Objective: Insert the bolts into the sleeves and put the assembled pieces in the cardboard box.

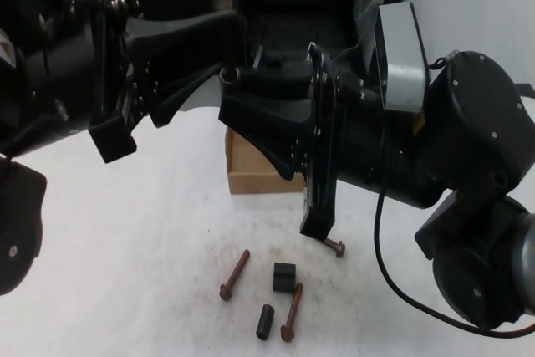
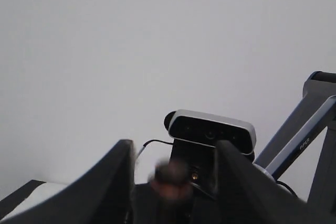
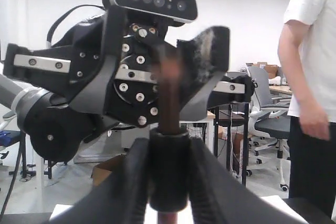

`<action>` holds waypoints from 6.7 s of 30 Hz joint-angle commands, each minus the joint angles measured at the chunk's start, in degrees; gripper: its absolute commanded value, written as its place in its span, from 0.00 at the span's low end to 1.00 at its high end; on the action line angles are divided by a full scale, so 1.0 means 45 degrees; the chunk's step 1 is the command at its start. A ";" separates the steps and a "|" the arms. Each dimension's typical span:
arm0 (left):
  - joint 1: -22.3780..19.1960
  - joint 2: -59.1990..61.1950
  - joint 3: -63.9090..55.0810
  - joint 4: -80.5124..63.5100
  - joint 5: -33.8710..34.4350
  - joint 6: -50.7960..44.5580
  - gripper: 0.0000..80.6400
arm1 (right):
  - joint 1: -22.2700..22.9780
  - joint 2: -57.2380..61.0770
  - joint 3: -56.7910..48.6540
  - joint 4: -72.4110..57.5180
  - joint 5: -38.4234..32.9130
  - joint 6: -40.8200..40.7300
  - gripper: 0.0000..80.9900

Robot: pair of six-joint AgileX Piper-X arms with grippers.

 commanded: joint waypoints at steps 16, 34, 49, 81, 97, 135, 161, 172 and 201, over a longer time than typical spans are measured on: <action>0.0066 -0.0230 -0.0054 -0.2658 -0.2863 -0.0009 0.55 | 0.0011 -0.0183 -0.0122 0.0353 0.0111 0.0047 0.01; 0.1419 -0.3221 0.1077 0.5207 -0.2326 0.0017 0.00 | -0.1809 -0.0068 -0.4309 1.3473 0.5348 -0.1102 0.01; 0.1419 -0.5773 0.1341 1.6192 -0.7978 0.4288 0.00 | -0.2526 0.4841 -1.2340 2.1471 0.7523 -0.3870 0.01; 0.1419 -0.5773 0.1341 1.8292 -0.6372 0.4288 0.00 | -0.2800 0.9575 -1.5683 2.3029 0.9806 -0.4084 0.01; 0.1419 -0.5773 0.1341 1.8292 -0.6372 0.4288 0.00 | -0.2835 0.9541 -1.5683 2.2774 0.9436 -0.4152 0.41; 0.0318 -0.3759 0.1312 1.7171 -0.7652 0.5782 0.00 | 0.0314 0.6458 -1.3881 2.7674 0.5396 -0.9817 0.32; 0.1388 -0.5442 0.0998 2.1539 -1.5344 0.9467 0.00 | 0.1043 0.7669 -1.2840 2.7998 0.5367 -1.5310 0.38; 0.1388 -0.5442 0.1023 2.1951 -1.5344 0.9420 0.00 | 0.0912 0.7838 -1.2840 2.6769 0.4972 -1.5808 0.38; 0.1388 -0.5442 0.1023 2.2207 -1.5344 0.9420 0.00 | 0.0416 0.8618 -1.2840 2.7418 0.4966 -1.6678 0.38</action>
